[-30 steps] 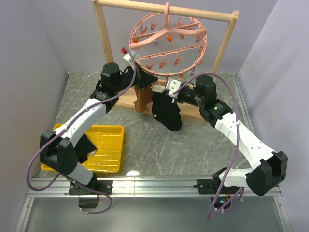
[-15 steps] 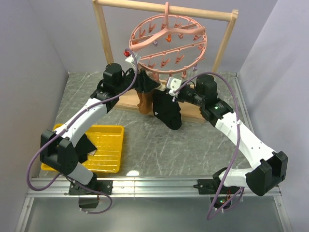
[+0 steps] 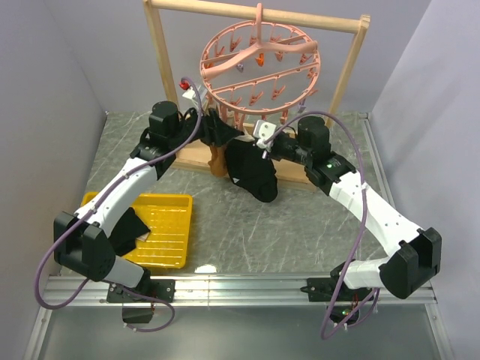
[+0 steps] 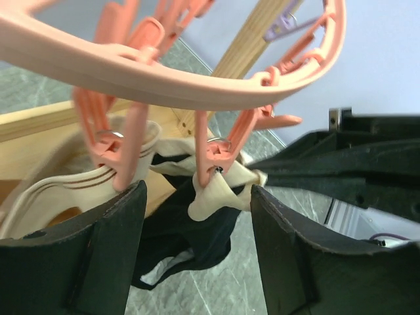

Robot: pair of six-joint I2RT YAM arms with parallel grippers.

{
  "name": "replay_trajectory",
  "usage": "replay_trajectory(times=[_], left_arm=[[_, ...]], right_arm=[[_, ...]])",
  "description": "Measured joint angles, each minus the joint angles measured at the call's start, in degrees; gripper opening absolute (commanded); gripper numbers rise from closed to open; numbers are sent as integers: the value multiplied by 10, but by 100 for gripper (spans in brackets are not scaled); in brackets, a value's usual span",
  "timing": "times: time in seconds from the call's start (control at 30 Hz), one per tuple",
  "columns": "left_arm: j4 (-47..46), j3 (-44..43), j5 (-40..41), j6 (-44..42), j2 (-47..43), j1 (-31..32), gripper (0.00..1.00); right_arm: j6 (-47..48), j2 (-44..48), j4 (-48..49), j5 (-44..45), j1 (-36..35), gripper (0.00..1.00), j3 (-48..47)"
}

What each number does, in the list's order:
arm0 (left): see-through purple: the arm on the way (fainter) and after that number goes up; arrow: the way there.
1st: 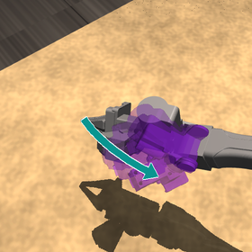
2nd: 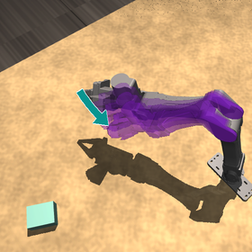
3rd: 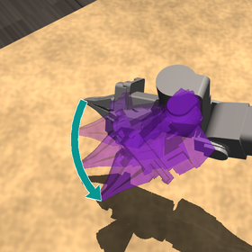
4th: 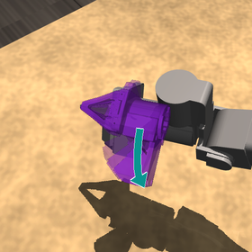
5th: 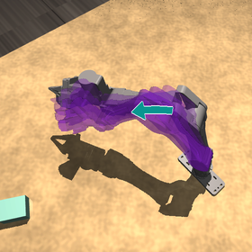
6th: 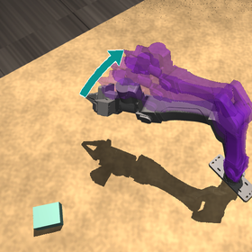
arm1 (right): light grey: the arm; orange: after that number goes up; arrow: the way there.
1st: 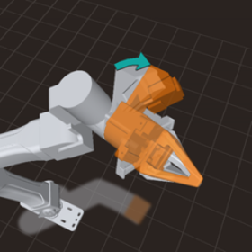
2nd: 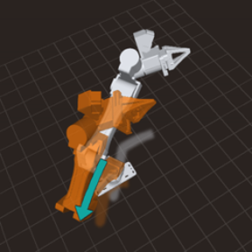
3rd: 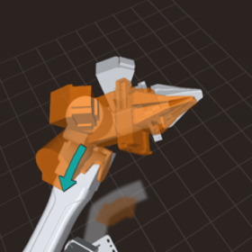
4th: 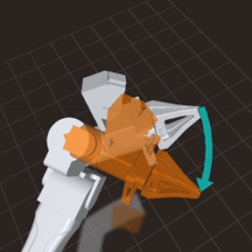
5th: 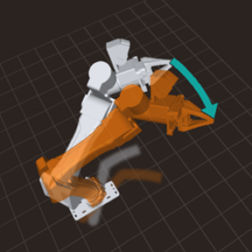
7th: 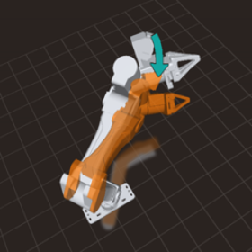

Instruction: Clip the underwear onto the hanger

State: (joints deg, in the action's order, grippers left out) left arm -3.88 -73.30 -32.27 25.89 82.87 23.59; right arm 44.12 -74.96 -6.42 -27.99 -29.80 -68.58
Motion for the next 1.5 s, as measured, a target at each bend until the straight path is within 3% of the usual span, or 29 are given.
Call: replay_trajectory(times=[0.03, 0.13, 0.3, 0.57, 0.97, 1.5], left_arm=[[0, 0, 0, 1, -1, -4, 69], [2, 0, 2, 3, -2, -17, 69], [8, 0, 12, 7, 0, -37, 69], [16, 0, 25, 8, 30, -57, 69], [16, -12, 37, 5, 50, -66, 68], [-2, -53, 42, 3, 97, -113, 68]], right_arm=[[-5, -2, 1, 1, -5, 24, 0], [-17, -9, 3, 4, -23, 45, 0], [-42, -10, 8, 7, -41, 59, 16], [-103, 24, 2, 20, -28, 61, 79], [-221, 59, -1, -2, 81, 61, 115], [-269, 62, 11, -15, 89, 61, 132]])
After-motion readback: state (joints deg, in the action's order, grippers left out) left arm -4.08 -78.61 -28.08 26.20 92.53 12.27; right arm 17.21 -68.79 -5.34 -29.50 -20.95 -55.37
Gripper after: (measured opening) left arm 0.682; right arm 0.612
